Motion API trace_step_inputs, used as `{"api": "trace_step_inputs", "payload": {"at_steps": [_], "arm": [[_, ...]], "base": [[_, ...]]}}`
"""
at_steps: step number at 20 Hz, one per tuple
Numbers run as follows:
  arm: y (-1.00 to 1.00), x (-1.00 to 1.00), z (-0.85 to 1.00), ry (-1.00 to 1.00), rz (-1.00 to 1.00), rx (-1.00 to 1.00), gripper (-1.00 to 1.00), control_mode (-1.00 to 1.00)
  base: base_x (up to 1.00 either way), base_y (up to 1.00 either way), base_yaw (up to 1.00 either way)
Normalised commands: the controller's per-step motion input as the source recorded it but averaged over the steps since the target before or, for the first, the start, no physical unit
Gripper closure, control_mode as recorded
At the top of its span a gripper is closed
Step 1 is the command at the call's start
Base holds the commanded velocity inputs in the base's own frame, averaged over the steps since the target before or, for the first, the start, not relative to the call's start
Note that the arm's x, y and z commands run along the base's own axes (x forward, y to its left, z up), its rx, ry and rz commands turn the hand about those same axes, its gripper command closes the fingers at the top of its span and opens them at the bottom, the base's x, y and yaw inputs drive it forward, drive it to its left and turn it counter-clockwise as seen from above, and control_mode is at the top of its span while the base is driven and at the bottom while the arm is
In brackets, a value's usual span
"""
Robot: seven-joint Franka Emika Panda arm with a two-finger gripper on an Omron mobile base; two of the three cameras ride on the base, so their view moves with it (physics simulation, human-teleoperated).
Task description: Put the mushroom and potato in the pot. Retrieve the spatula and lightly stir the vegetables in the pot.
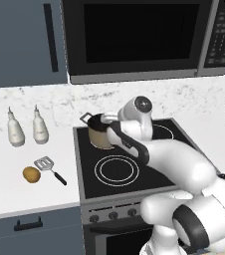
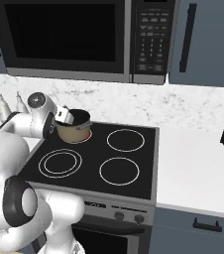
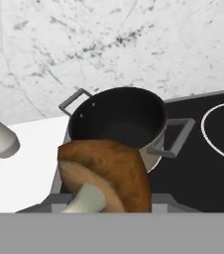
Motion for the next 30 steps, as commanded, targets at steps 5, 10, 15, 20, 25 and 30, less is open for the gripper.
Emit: {"api": "trace_step_inputs", "payload": {"at_steps": [5, 10, 15, 20, 25, 30], "arm": [[0.0, 0.58, -0.06, 0.0, -0.03, 0.0, 1.0, -1.0], [0.0, 0.35, -0.3, 0.0, -0.03, -0.01, 1.0, -1.0], [0.0, 0.33, -0.29, 0.0, -0.03, -0.01, 1.0, -1.0], [0.0, 0.36, -0.2, 0.0, -0.02, 0.0, 1.0, -1.0], [0.0, 0.23, -0.08, 0.0, 0.0, 0.0, 1.0, -1.0], [0.0, 0.13, -0.08, 0.01, 0.0, 0.0, 1.0, -1.0]], "base": [[0.0, 0.0, 0.0], [0.0, 0.0, 0.0], [0.0, 0.0, 0.0], [0.0, 0.0, 0.0], [0.0, 0.0, 0.0], [0.0, 0.0, 0.0]]}}
